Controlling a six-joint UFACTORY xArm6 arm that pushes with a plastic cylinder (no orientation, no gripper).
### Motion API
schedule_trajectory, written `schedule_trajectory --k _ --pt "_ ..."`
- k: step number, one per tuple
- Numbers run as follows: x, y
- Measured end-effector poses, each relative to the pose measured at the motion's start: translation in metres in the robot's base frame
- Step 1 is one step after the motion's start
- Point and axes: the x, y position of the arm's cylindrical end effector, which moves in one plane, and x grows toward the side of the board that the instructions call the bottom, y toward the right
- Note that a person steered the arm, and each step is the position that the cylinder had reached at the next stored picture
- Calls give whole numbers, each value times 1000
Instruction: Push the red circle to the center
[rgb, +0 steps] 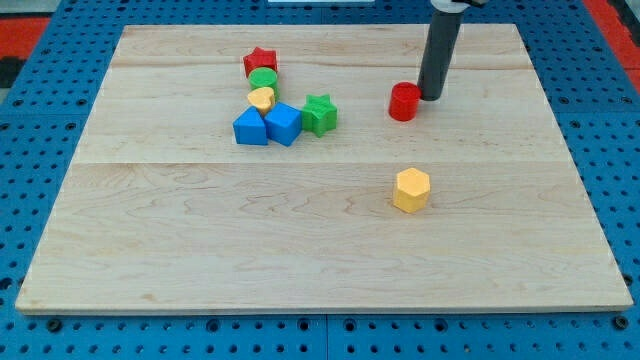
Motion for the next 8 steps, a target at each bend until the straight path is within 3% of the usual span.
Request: schedule_trajectory --k 4,6,8 --pt "0 -43" --pt "-22 -65" --pt "38 -65"
